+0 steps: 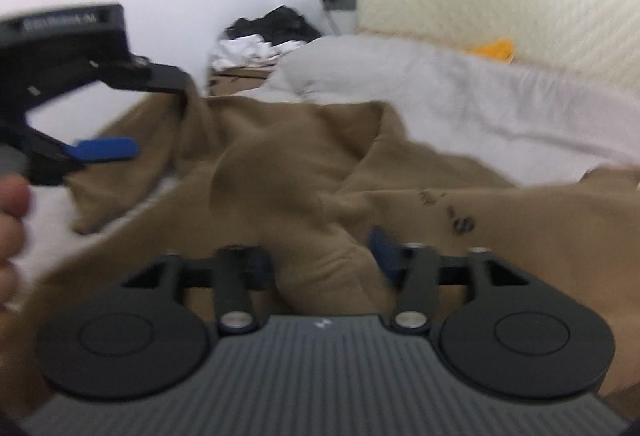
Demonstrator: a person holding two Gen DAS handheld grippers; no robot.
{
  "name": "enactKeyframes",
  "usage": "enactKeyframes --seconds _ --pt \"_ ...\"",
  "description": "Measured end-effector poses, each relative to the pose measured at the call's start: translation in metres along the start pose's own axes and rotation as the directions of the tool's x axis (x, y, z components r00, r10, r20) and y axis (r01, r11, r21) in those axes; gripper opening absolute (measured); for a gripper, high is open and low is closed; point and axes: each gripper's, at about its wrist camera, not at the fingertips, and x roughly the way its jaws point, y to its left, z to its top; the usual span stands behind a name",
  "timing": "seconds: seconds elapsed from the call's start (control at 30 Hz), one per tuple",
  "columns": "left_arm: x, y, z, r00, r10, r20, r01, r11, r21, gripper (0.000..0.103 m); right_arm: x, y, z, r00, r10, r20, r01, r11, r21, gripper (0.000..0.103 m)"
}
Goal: Fold large clothes
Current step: 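Withdraw the open right gripper above the hoodie, then move the open left gripper to the other brown sleeve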
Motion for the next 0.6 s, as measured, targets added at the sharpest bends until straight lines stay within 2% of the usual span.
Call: enactKeyframes --seconds 0.13,0.2,0.3,0.37,0.47,0.53,0.6 --pt "-0.013 -0.013 -0.004 0.998 -0.06 0.027 0.059 0.997 0.047 0.081 -0.018 0.004 -0.003 0.995 0.091 -0.029 -0.091 0.996 0.013 0.069" --pt "-0.016 -0.021 -0.007 0.995 -0.095 0.018 0.093 0.993 0.077 0.081 -0.037 -0.002 -0.006 0.995 0.101 -0.023 -0.101 0.995 0.015 0.069" --pt "-0.016 -0.042 -0.02 0.992 -0.125 -0.03 0.128 0.981 0.147 0.081 -0.067 -0.024 -0.01 0.995 0.1 0.018 -0.101 0.992 0.08 0.069" --pt "-0.013 -0.056 -0.032 0.986 -0.145 -0.082 0.158 0.97 0.183 0.081 -0.075 -0.042 -0.005 0.997 0.059 0.059 -0.065 0.991 0.12 0.069" --pt "-0.006 -0.078 -0.051 0.977 -0.156 -0.148 0.191 0.946 0.262 0.078 -0.092 -0.07 -0.007 0.991 -0.062 0.116 0.04 0.982 0.185 0.069" --pt "-0.001 -0.091 -0.066 0.968 -0.153 -0.197 0.211 0.925 0.317 0.073 -0.094 -0.09 -0.009 0.984 -0.137 0.117 0.103 0.961 0.256 0.069" --pt "0.006 -0.102 -0.081 0.962 -0.138 -0.236 0.22 0.904 0.368 0.069 -0.092 -0.11 -0.011 0.976 -0.179 0.124 0.129 0.933 0.335 0.071"
